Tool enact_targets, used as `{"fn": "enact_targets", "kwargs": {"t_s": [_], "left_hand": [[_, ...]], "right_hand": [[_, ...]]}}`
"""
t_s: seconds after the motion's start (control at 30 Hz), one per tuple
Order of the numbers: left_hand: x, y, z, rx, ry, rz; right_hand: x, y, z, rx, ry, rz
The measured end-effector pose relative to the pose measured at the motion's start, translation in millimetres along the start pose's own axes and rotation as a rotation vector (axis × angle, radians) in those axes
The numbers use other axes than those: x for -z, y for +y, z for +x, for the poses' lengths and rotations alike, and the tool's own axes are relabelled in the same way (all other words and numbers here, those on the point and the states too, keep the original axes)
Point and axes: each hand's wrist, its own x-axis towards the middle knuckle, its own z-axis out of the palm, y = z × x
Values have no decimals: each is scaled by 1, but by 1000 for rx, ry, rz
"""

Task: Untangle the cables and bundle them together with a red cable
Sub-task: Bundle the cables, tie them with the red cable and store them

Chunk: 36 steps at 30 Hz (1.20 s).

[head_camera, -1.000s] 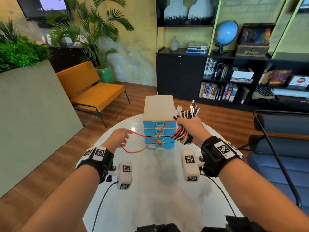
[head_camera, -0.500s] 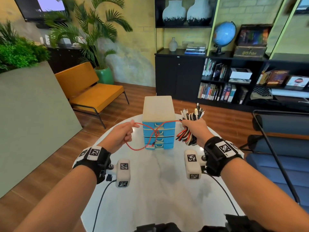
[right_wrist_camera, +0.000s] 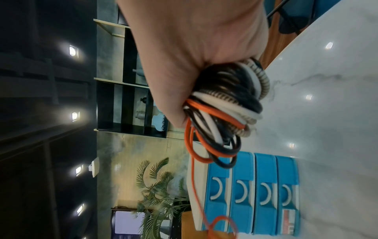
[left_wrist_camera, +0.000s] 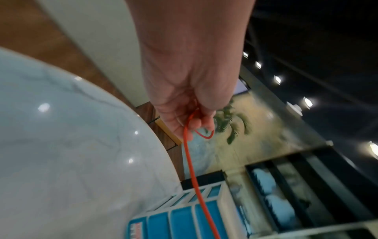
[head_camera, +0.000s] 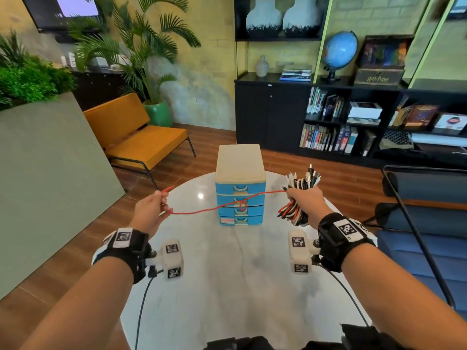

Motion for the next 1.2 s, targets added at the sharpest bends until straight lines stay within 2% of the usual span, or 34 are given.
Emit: {"fn": "enact_targets", "kwargs": {"t_s": [0.07,0.2,0.23,0.3,0.33,0.37,0.43,0.47,0.57,0.73,0.83,0.93,1.03,1.2], "left_hand": [[-8,-5,-4,-43,-64,250],[-27,-20,2,17,-188,723],[-32,-23,3,-18,-207,906],[-49,-22,-3,-222,-275,1157],[-60,-17,-11,-325,-344,1142],[-71,-12,-24,-357,-435,1036],[-95,-3,-45,-238,-599,746],[-106,-2,-50,-184,-639,635],[-121,3,-59,-88,-660,434],[-111,9,-62,250,-833,222],[-98,9,-59,329,-866,226],[-96,12,-59,334,-838,176],[-104,20,-63,277,-771,132],[-119,30,-72,198,-779,288]], "right_hand": [[-6,-2,-3,68,-49,8],[-20,-9,-10,214,-179,22],[-23,-12,-12,230,-223,23],[-30,-17,-18,251,-312,36],[-32,-19,-20,261,-352,45],[-35,-20,-22,265,-381,49],[-39,-24,-25,270,-409,40],[-41,-25,-26,276,-411,30],[-42,-24,-25,295,-395,26],[-27,-21,-13,255,-253,116],[-16,-18,-5,234,-208,140],[-17,-14,-2,214,-212,127],[-27,-10,-3,238,-229,115],[-39,-10,-11,340,-312,151]]}}
